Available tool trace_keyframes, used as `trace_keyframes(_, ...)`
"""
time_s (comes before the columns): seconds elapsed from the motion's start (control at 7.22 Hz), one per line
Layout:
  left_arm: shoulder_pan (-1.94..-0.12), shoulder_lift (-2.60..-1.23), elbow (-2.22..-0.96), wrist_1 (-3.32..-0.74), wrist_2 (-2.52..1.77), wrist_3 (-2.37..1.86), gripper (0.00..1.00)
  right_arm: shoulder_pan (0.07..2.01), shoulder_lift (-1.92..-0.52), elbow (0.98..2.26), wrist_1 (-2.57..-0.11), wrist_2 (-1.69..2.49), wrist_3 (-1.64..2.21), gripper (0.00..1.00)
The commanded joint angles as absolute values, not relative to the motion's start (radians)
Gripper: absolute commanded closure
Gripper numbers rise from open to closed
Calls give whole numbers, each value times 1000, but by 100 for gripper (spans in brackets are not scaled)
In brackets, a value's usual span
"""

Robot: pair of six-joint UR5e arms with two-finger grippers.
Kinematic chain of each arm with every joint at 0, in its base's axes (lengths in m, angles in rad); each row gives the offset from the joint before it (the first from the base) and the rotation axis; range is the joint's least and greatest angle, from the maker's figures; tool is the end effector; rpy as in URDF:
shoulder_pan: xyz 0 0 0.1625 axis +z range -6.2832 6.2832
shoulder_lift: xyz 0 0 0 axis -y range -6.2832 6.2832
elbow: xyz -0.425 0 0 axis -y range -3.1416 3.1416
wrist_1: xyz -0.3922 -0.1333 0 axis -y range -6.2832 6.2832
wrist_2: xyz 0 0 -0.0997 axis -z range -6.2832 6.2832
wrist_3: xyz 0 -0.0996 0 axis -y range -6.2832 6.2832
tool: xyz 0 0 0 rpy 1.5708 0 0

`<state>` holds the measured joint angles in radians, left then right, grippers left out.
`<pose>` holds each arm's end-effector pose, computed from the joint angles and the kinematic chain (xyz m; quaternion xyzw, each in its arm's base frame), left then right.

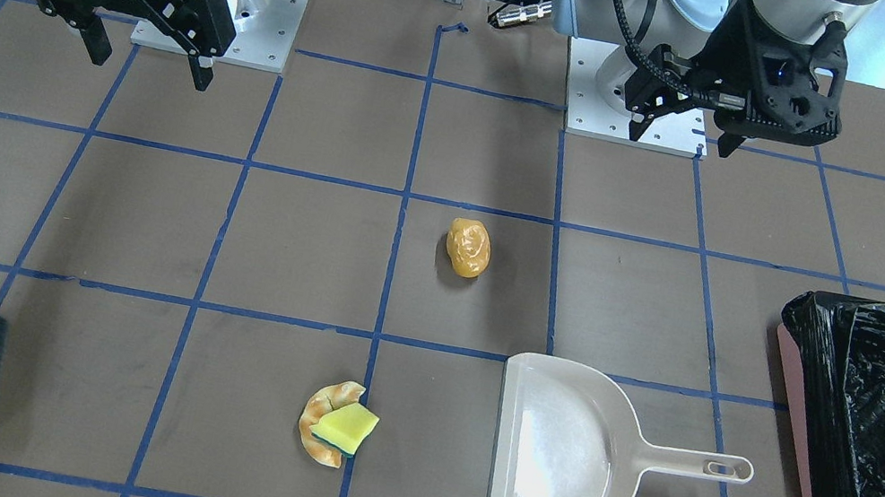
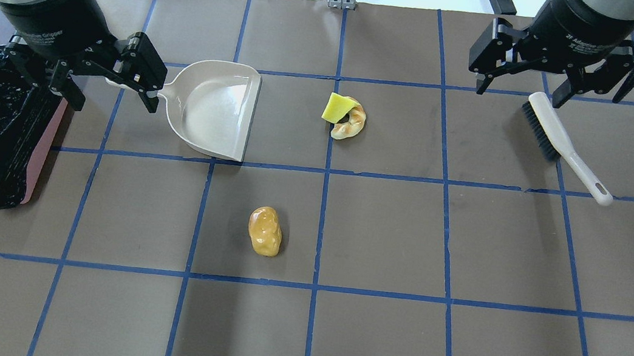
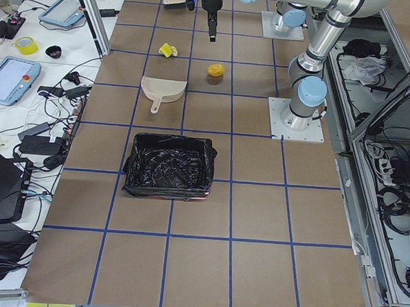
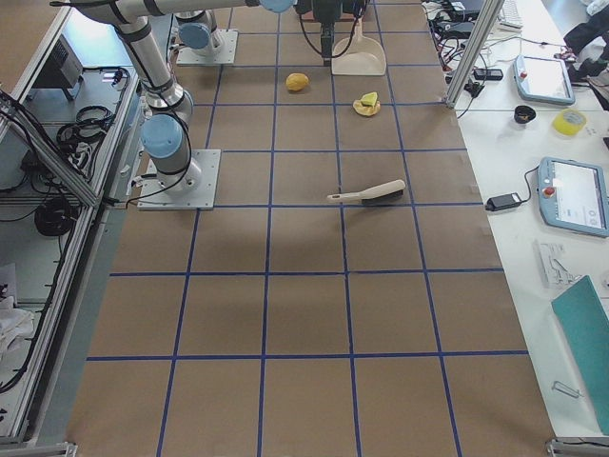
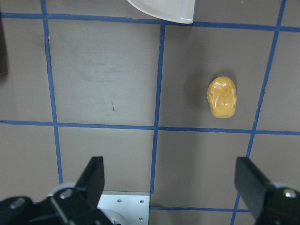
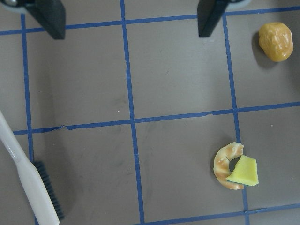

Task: Sweep and dump trash into bin
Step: 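Grasp the dustpan handle with the left gripper while the right grasps the brush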

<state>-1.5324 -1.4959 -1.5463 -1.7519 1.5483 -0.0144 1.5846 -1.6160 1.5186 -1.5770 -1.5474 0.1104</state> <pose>-0.1182 -0.4546 0.5178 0.0268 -0.9987 -0.0407 0.0117 0.1423 -0.4787 0.5365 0.0476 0.9975 -0.0510 0.0149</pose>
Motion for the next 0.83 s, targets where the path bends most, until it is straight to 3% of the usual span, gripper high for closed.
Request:
trace_keyframes(0.0,-1531,-1497,-1543,-1752,1548,-8,0,1585,-1617,1519,-1577,-1549,110,0)
trace_keyframes(0.69,-1523,-1514,-1551,-1705,1548,-32,0,1585,-1617,1519,-1565,-1557,110,0)
